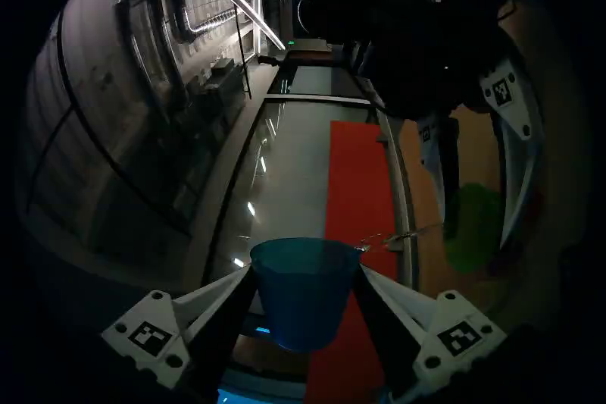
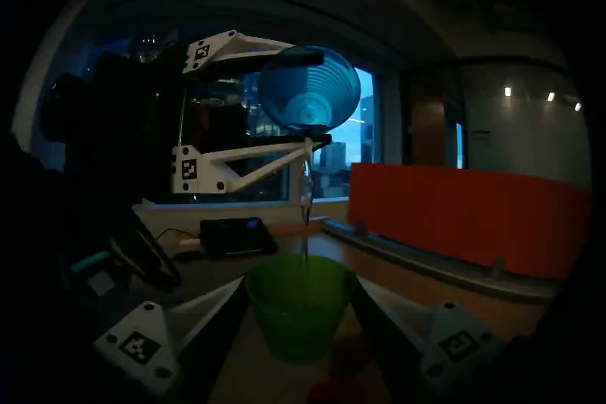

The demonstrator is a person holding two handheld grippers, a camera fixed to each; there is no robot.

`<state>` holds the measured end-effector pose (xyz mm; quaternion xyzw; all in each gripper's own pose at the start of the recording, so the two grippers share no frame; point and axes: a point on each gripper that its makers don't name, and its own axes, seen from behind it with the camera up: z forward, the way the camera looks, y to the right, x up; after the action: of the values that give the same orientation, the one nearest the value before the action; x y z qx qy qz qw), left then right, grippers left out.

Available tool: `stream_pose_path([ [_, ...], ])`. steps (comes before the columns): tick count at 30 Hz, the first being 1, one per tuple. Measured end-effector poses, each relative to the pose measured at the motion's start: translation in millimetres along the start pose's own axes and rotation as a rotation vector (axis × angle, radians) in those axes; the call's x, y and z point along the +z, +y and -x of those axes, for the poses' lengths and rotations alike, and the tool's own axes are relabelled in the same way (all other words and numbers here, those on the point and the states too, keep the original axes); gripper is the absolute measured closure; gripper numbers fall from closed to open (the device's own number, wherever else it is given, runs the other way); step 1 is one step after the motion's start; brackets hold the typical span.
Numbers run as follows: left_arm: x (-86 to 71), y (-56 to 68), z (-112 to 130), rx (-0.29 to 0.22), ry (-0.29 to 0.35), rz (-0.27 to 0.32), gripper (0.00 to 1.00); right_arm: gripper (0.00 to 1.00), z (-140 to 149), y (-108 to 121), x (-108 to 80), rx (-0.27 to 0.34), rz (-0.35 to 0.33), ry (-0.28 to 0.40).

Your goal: Pour water

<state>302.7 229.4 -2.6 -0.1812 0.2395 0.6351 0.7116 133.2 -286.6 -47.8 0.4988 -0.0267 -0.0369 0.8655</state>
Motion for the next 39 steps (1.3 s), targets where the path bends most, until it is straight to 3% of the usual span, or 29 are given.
stream_pose_path([
  [14,2.1,0.3,-9,0.122,0.007,-0.015,0.15,0.08,-2,2,-2.4,0.002,0.005,0.008],
  [21,3.6,3.6,-14,0.152,0.023,-0.023,0.15,0.08,-1,2,-3.2,0.004,0.006,0.01],
  [30,2.2,-0.1,-15,0.103,0.036,-0.036,0.15,0.08,-2,3,-4.1,0.005,0.008,0.018],
  [34,1.9,1.0,-14,0.037,0.039,-0.029,0.15,0.08,-3,3,-4.4,0.003,0.009,0.021],
  [39,1.6,4.0,-12,-0.092,0.037,-0.021,0.14,0.08,-5,3,-5.7,0.0,0.014,0.025],
])
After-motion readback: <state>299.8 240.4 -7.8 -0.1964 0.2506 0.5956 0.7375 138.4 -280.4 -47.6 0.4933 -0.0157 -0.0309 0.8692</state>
